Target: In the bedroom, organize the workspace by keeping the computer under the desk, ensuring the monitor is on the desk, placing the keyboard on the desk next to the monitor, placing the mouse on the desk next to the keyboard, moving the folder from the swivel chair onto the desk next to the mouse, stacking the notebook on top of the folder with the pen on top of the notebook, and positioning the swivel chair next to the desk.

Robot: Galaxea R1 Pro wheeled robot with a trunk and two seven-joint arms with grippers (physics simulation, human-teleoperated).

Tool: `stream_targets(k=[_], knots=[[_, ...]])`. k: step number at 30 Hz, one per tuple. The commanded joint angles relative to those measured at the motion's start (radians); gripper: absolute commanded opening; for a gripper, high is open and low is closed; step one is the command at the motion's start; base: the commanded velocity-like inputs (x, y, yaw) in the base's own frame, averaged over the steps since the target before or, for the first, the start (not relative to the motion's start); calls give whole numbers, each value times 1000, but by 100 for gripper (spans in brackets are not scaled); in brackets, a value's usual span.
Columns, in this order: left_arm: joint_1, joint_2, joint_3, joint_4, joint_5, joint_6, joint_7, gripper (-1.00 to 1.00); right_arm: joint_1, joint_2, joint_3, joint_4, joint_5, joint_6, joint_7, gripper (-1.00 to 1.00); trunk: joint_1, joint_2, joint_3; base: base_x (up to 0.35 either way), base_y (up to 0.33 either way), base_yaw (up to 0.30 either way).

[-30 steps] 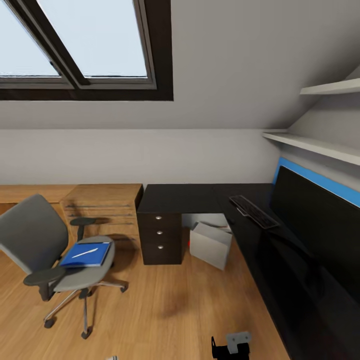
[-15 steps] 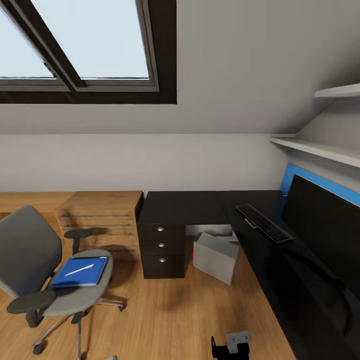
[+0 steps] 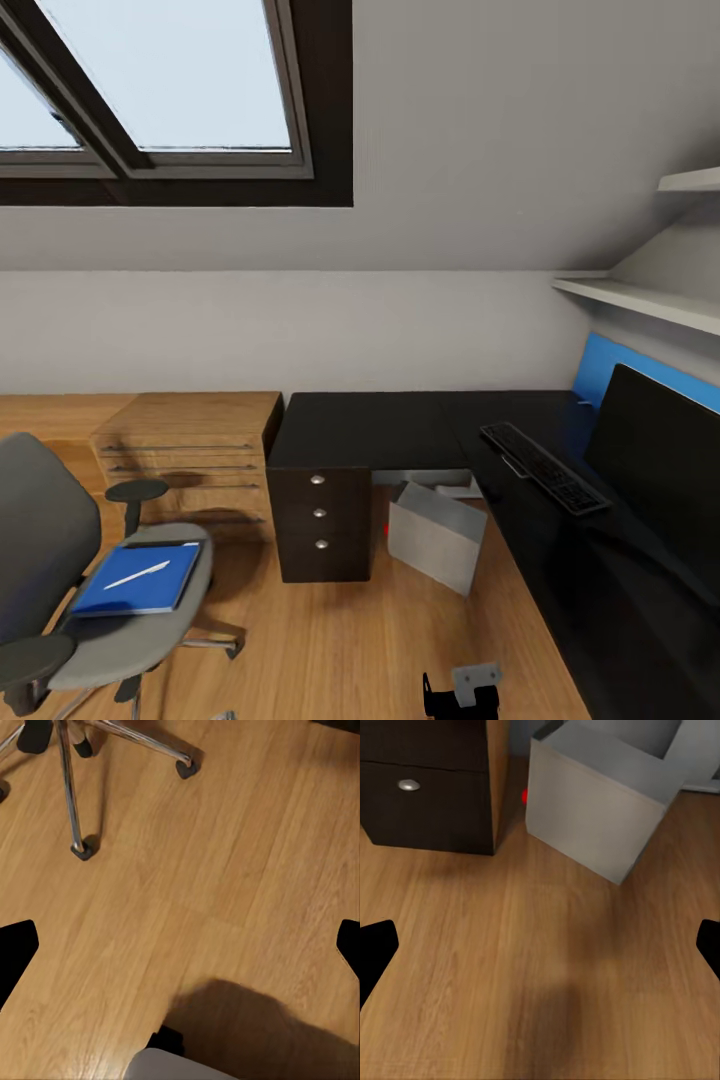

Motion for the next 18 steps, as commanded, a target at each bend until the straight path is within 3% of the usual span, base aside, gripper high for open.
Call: stream_targets(k=[1,8,18], knots=[[0,0,0,1,10,-49,-2,100,-1,0,8,2,6,-1,-10,100,1,-1,-1,329,0,0],[0,-1,0,0,10,-126,-4,100,-1,0,7,2,6,-1,-10,100,1,-1,-1,329,0,0],[0,-1,0,0,10,-132,-3,100,-1,1,8,2,6,-1,-10,100,1,-1,-1,327,0,0]])
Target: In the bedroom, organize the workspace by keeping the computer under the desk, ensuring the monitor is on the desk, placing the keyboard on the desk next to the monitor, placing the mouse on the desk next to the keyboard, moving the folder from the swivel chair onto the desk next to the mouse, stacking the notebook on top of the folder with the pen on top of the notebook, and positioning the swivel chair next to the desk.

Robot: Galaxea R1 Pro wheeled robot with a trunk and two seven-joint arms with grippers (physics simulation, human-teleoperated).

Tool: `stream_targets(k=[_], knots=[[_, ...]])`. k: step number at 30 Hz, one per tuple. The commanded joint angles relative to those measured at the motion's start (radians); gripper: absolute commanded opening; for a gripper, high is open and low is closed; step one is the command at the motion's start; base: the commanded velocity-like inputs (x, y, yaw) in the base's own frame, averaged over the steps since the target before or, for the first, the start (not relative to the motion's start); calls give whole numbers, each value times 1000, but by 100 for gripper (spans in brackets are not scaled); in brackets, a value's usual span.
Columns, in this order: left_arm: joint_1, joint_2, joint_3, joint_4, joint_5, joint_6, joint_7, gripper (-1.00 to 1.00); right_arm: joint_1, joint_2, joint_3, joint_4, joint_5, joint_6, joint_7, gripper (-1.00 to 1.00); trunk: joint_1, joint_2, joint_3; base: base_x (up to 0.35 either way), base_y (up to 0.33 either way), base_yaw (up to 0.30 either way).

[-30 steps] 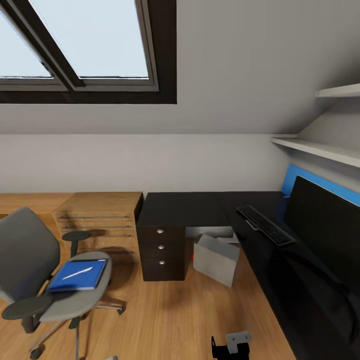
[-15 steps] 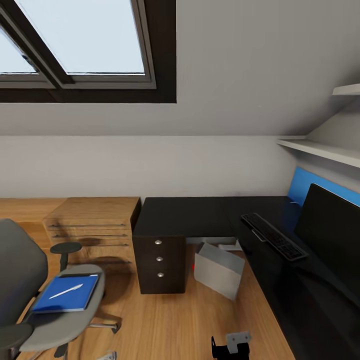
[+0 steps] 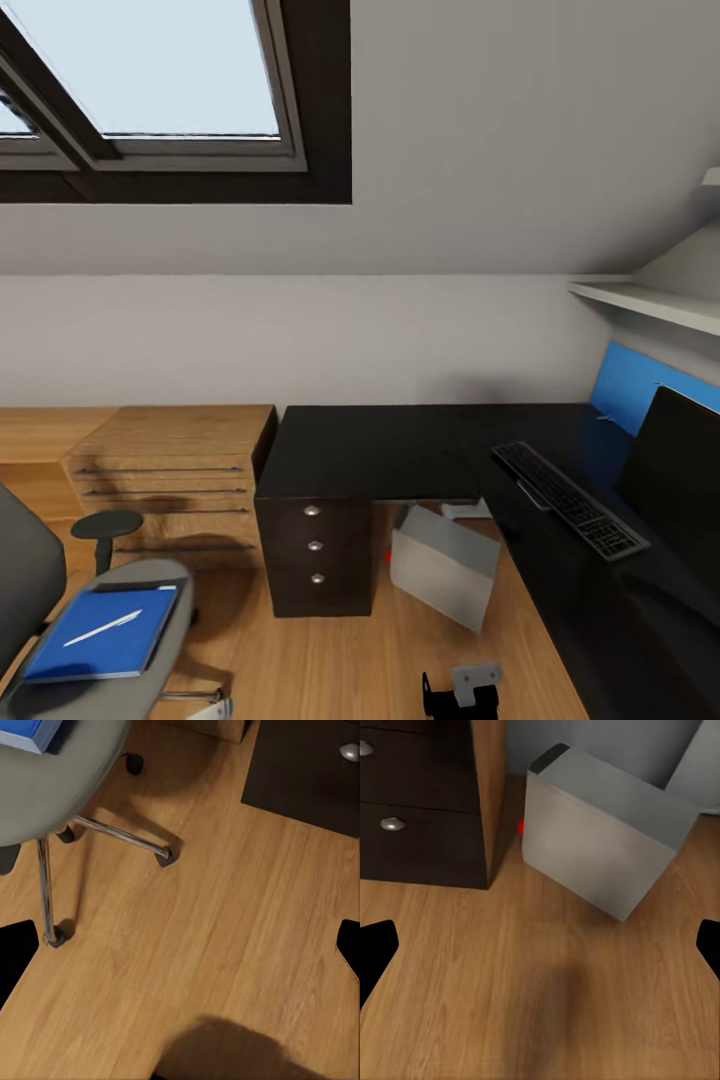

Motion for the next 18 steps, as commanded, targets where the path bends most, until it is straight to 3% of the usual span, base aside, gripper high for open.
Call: stream_targets(k=[1,5,9,12,14,15,17,18], knots=[[0,0,-1,1,10,-5,-2,100,-1,1,8,2,6,-1,-10,100,1,-1,-1,298,0,0],[0,-3,-3,-2,8,-6,-2,100,-1,4,11,-3,6,-2,-10,100,1,-1,-1,151,0,0],[0,-24,-24,-12,7,-6,-2,100,-1,8,14,-28,6,-3,-11,100,1,-1,-1,35,0,0],[0,-52,-44,-49,7,-1,0,100,-1,11,14,-119,4,2,-14,100,1,-1,-1,10,0,0],[0,-63,-61,-98,7,4,1,100,-1,11,13,-233,2,27,-15,100,1,-1,-1,3,0,0],[0,-66,-71,-126,7,6,2,100,-1,10,11,-295,1,64,-16,100,1,-1,-1,2,0,0],[0,-70,-87,-214,8,46,3,100,-2,6,6,-483,0,241,-14,100,1,-1,-1,0,0,0],[0,-71,-89,-238,8,68,4,100,-2,6,5,-527,-2,285,-13,100,1,-1,-1,0,0,0]])
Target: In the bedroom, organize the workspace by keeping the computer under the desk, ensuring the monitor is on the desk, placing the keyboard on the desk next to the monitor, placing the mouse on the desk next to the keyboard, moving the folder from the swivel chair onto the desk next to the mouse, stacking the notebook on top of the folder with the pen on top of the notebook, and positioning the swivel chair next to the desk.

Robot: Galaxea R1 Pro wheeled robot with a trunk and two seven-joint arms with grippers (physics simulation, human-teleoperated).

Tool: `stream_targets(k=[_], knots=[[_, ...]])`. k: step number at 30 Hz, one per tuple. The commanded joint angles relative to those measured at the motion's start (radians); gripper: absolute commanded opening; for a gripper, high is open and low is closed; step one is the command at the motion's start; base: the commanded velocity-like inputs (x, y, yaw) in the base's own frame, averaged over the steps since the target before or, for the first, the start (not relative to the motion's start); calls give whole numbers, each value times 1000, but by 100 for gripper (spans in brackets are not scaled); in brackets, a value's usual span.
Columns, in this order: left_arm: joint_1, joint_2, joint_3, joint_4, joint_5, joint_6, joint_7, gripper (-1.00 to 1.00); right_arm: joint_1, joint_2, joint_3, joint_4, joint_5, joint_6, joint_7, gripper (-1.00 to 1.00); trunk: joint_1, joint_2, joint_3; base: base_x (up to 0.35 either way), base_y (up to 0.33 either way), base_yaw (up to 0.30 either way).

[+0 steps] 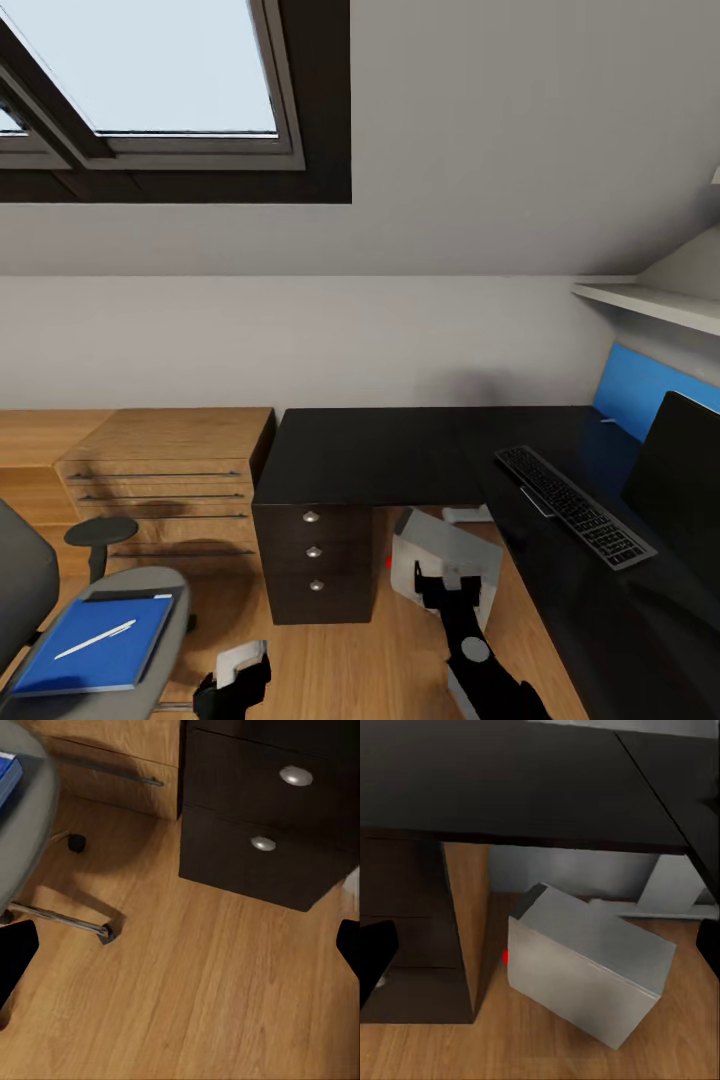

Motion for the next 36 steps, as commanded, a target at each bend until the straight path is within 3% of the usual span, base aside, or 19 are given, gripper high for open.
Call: stream_targets(k=[1,4,5,6,8,10,12,13,16,18,20,22,25,29,32,36], knots=[[0,-2,2,-56,8,56,-3,100,0,-2,0,-89,0,86,-4,100,0,-1,-1,0,0,0],[0,-4,0,-198,10,225,-2,100,0,-10,-13,-238,-45,217,14,100,0,-1,-1,0,0,0],[0,-6,0,-274,11,323,-2,100,-1,-18,-21,-291,-74,269,23,100,0,-1,-1,0,0,0],[-1,-9,0,-348,12,419,-2,100,-1,-32,-32,-333,-104,317,28,100,0,-1,-1,0,0,0],[-1,-15,0,-447,14,541,-2,100,-1,-67,-49,-382,-146,385,34,100,0,-1,-1,0,0,0],[-1,-20,0,-505,15,601,-2,100,-2,-95,-61,-404,-177,426,38,100,0,-1,-1,0,0,0],[-1,-39,-1,-605,16,675,-2,100,-7,-157,-86,-424,-250,488,48,100,0,-1,-1,0,0,0],[-1,-44,-1,-628,16,687,-2,100,-9,-174,-92,-426,-270,499,52,100,0,-1,-1,0,0,0],[-1,-66,-2,-758,20,782,-2,100,-23,-284,-123,-404,-377,555,62,100,0,-1,-1,0,0,0],[0,-67,-3,-845,41,886,-3,100,-45,-341,-135,-349,-423,575,63,100,0,-1,-1,0,0,0],[5,-67,-4,-903,71,959,-3,100,-88,-380,-166,-247,-461,579,63,100,0,-1,-1,0,0,0],[39,-67,-5,-913,87,989,-2,100,-149,-399,-212,-117,-488,573,64,100,0,-1,-1,0,0,0],[65,-67,-5,-899,92,950,-6,100,-185,-406,-235,-52,-499,520,64,100,0,-1,-1,0,0,0],[71,-67,-6,-900,93,923,-5,100,-191,-405,-244,-38,-505,459,61,100,0,-1,-1,0,0,0],[72,-67,-7,-907,93,919,-5,100,-192,-404,-243,-38,-507,463,60,100,0,-1,-1,0,0,0],[129,-67,-19,-1033,94,920,-6,100,-192,-404,-240,-41,-506,524,59,100,0,-1,-1,0,0,0]])
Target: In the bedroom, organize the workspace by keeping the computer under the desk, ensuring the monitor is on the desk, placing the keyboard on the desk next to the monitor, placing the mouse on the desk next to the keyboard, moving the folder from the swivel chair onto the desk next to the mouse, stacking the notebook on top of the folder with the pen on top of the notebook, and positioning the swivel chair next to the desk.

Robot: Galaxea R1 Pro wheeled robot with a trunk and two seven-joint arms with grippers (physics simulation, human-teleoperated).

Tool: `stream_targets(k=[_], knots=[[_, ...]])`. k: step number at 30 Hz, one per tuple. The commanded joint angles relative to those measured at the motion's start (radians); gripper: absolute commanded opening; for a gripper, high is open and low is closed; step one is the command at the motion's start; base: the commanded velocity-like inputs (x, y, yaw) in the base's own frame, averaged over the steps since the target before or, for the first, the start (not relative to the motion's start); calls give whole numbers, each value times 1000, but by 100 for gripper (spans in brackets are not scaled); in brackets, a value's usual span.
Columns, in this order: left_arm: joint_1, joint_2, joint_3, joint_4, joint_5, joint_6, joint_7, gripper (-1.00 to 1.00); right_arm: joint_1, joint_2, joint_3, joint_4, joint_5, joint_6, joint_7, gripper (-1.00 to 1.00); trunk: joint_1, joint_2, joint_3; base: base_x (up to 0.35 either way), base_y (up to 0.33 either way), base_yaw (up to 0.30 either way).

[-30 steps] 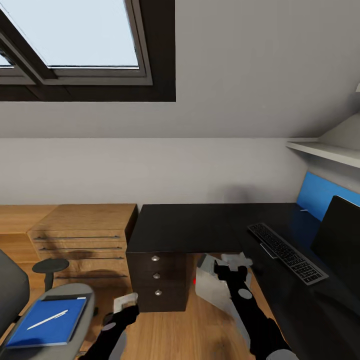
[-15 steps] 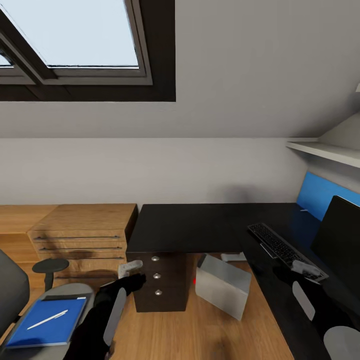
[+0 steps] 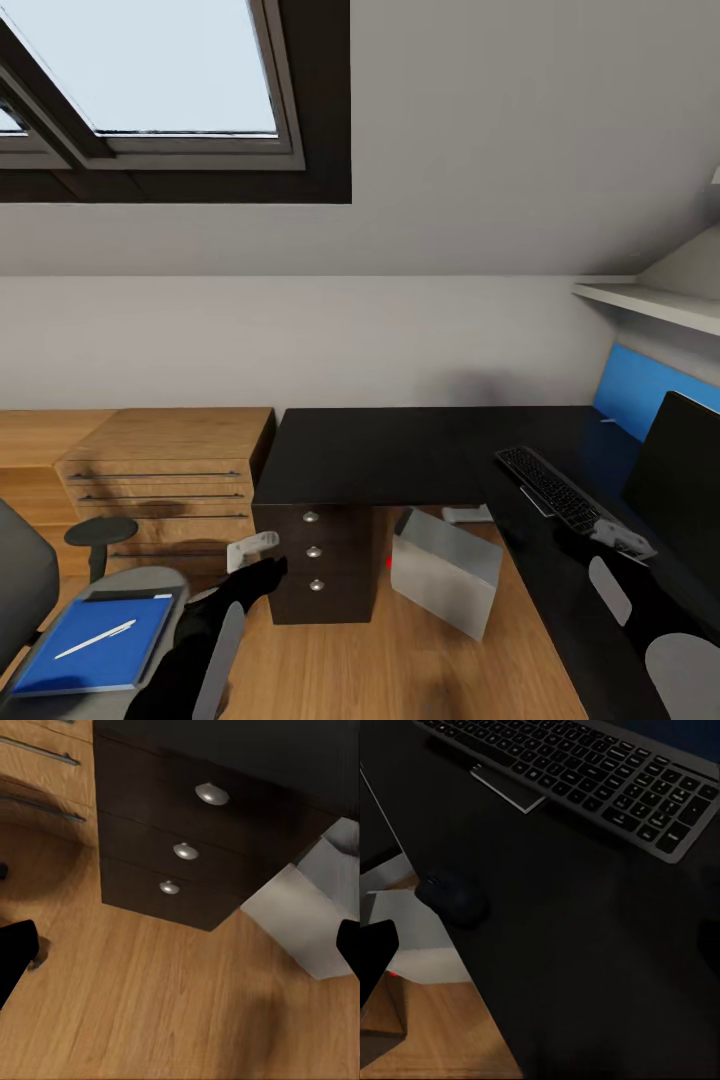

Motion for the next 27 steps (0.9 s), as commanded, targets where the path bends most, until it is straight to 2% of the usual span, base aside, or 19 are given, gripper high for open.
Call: stream_targets(k=[1,2,4,6,18,27], knots=[[32,-1,-17,-58,11,6,7,100,0,0,1,-2,-10,23,-5,100,1,-1,-1,0,0,0],[48,-1,-27,-84,11,7,7,100,0,0,1,-3,-9,31,-5,100,1,-1,-1,0,0,0],[116,-1,-79,-172,11,10,9,100,0,-1,3,-4,-6,60,-2,100,1,-1,-1,0,0,0],[132,-1,-91,-190,11,11,11,100,0,-2,1,-8,-5,64,3,100,1,-1,-1,0,0,0],[143,-1,-98,-201,13,12,11,100,0,0,-1,-37,-7,68,8,100,1,-1,-1,19,0,0],[143,-1,-98,-200,14,12,12,100,1,2,4,-32,9,66,14,100,1,-1,-1,274,0,0]])
